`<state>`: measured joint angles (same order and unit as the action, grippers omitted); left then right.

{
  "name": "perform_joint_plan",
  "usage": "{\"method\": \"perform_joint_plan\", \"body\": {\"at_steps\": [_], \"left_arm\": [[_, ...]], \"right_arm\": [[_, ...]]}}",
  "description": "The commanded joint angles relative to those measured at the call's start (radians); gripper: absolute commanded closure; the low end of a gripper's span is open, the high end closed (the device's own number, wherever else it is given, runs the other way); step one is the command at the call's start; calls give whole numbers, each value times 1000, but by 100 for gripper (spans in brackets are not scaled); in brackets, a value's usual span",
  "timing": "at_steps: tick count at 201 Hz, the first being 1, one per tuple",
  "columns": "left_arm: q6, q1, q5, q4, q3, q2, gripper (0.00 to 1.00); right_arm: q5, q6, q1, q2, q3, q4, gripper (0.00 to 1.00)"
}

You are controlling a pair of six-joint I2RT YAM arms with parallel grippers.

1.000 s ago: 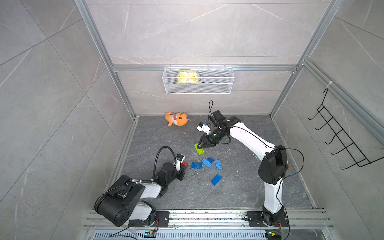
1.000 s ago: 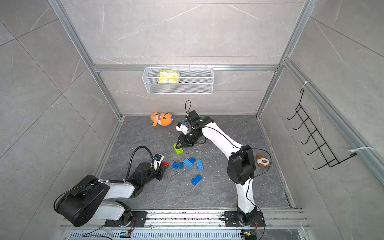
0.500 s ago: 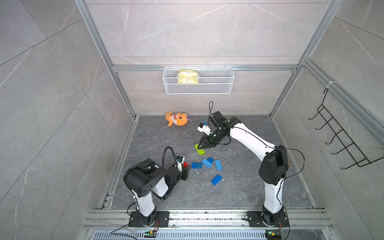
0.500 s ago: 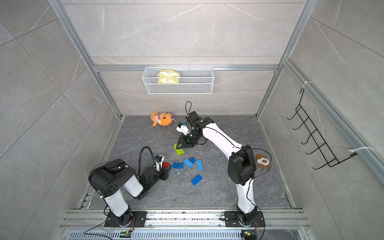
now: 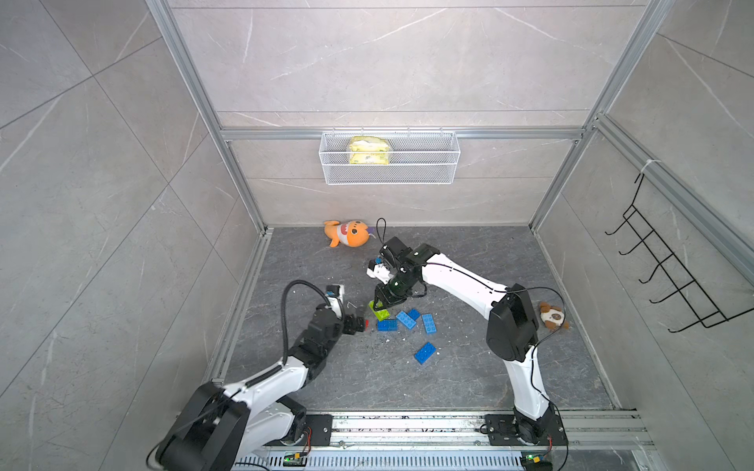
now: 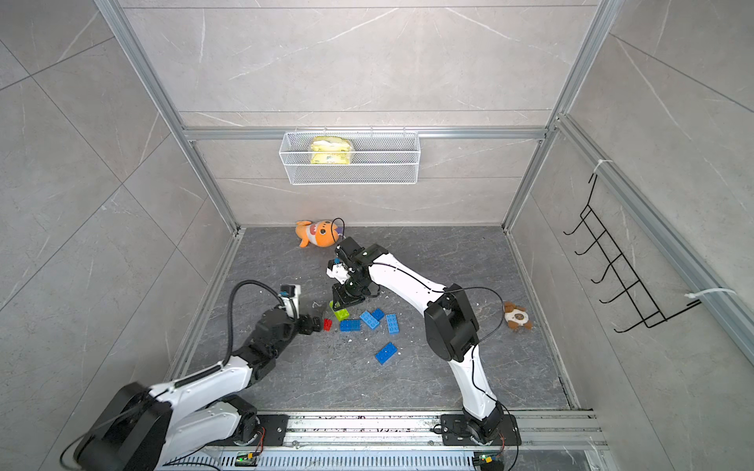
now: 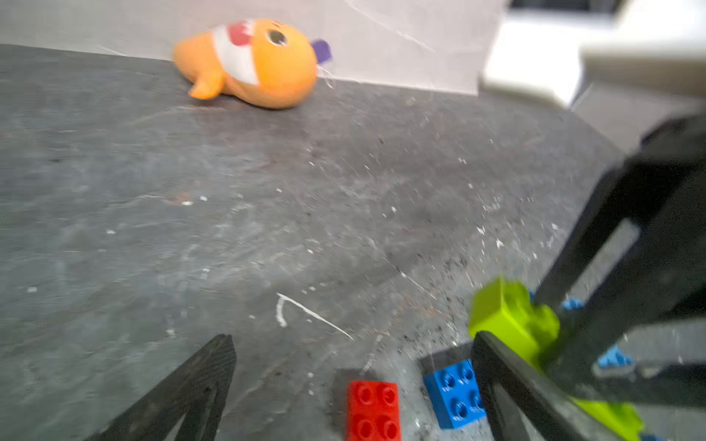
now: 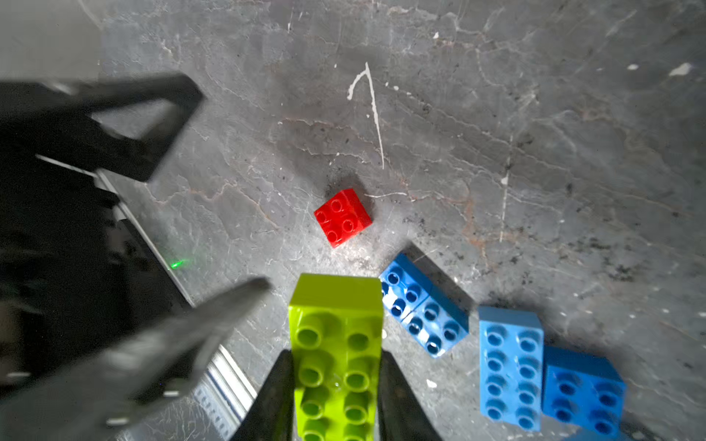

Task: Assemble a heart with lego
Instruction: Place the lego brick at the center of the board, then adjust the lego brick at the center of the board.

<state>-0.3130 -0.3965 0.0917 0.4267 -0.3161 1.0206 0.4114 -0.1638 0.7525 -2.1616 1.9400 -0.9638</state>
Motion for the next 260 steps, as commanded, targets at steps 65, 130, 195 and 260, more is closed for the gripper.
{"method": "perform_joint_plan", "body": {"at_steps": [65,130,195,260], "left_arm": [[-183,393,-487,-429,-244,179,0],[-83,404,-363,-329,-216,237,0],[-90,403,-326,-260,-144,138,0],[-86,402,-329,-255,-139,133,0]], "right_arm": [[-88,239,137,-133,113,18,82],[-186,397,140,-265,308,-128,83],[-194,453,145,-488,679,-369,84],[-223,445,148,-465,685,-377,84]]}}
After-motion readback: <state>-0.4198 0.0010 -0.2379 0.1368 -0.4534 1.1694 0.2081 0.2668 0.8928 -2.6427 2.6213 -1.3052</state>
